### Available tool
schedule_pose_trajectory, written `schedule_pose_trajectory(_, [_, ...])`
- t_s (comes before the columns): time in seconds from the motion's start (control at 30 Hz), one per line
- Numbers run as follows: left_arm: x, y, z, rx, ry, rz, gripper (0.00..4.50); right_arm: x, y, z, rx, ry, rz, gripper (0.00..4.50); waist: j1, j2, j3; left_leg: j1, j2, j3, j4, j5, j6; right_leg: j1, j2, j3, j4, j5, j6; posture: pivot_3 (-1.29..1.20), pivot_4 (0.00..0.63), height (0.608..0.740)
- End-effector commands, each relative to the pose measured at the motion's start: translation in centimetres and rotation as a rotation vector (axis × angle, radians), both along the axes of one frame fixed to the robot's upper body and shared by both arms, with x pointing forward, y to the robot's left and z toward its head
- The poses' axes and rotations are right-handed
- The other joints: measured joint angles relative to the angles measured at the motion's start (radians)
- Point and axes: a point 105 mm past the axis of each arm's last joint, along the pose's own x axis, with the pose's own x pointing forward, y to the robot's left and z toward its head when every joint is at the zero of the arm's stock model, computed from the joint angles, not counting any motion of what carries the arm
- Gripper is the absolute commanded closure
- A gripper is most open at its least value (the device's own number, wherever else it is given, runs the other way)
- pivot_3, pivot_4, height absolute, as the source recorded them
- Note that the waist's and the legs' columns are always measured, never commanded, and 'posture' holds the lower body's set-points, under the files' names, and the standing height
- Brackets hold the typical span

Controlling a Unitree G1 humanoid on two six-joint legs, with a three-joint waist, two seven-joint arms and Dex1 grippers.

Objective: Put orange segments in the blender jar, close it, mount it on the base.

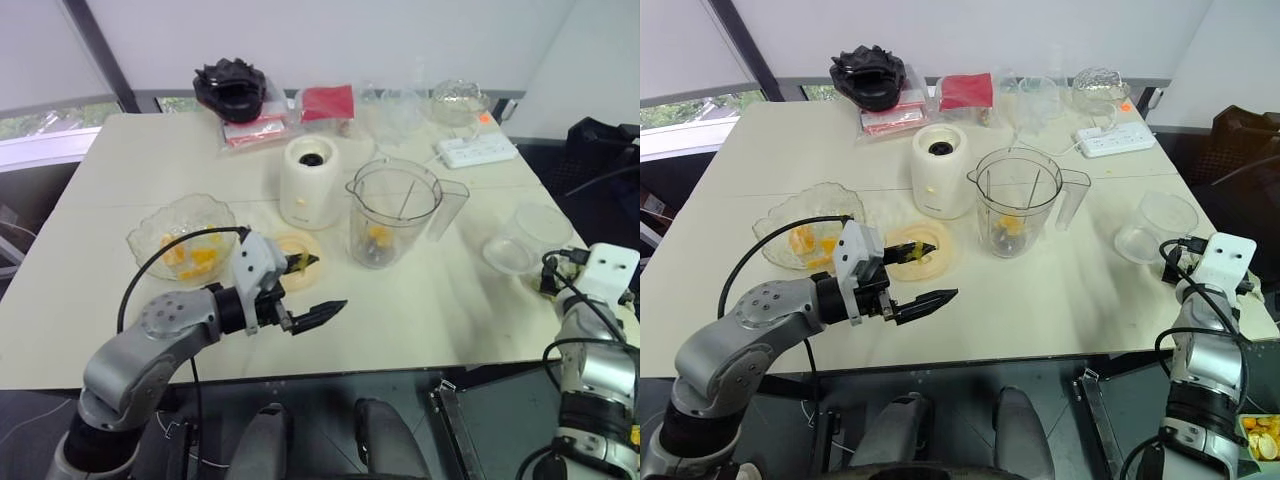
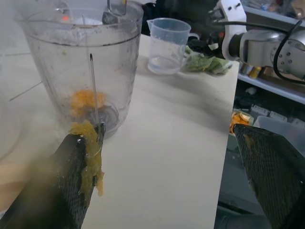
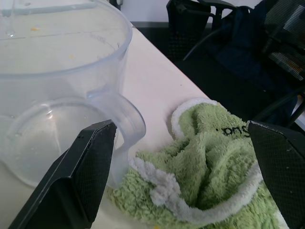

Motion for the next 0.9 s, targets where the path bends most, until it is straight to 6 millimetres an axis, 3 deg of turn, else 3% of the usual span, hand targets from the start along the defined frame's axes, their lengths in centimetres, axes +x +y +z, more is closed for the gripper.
schedule_pose_trajectory(0.03, [-0.6,-0.1,0.8,-0.01,-0.044,-0.013,0.07,0.1,-1.0,1.6,-0.048,-0.044,-0.039,0.0,0.0,0.0,0.0,0.0,0.0,0.0,0.0,0.0,0.0,0.0,0.0,0.0,0.0,0.0,0.0,0.0,0.15,0.74])
schedule_pose_trajectory(0.43, [0.2,0.0,1.1,0.004,-0.065,0.016,0.07,1.3,-1.6,1.6,-0.063,-0.062,-0.085,0.0,-0.002,0.0,0.0,0.0,0.0,0.0,0.0,0.0,0.0,0.0,0.0,0.0,-0.001,0.0,0.0,0.0,0.15,0.74])
schedule_pose_trajectory(0.53, [0.2,0.0,0.9,0.007,-0.065,0.02,0.0,1.4,-1.6,1.6,-0.068,-0.066,-0.09,0.82,-0.002,0.0,0.0,0.0,0.0,0.0,0.0,0.0,0.0,0.0,0.0,0.0,-0.001,0.0,0.0,0.0,0.15,0.74])
schedule_pose_trajectory(0.73, [0.2,0.4,0.2,0.013,-0.064,0.03,0.0,1.5,-1.4,1.7,-0.083,-0.069,-0.075,3.93,0.0,0.001,0.0,0.0,0.0,0.0,0.0,0.0,0.0,0.0,0.0,0.0,-0.002,0.0,0.0,0.0,0.15,0.74])
schedule_pose_trajectory(0.9, [0.3,0.6,0.1,0.015,-0.07,0.031,0.0,1.6,-1.2,1.6,-0.084,-0.073,-0.061,3.93,0.003,0.001,0.0,0.0,0.0,0.0,0.0,0.0,0.0,0.002,0.0,0.0,-0.002,0.0,0.0,0.0,0.15,0.74])
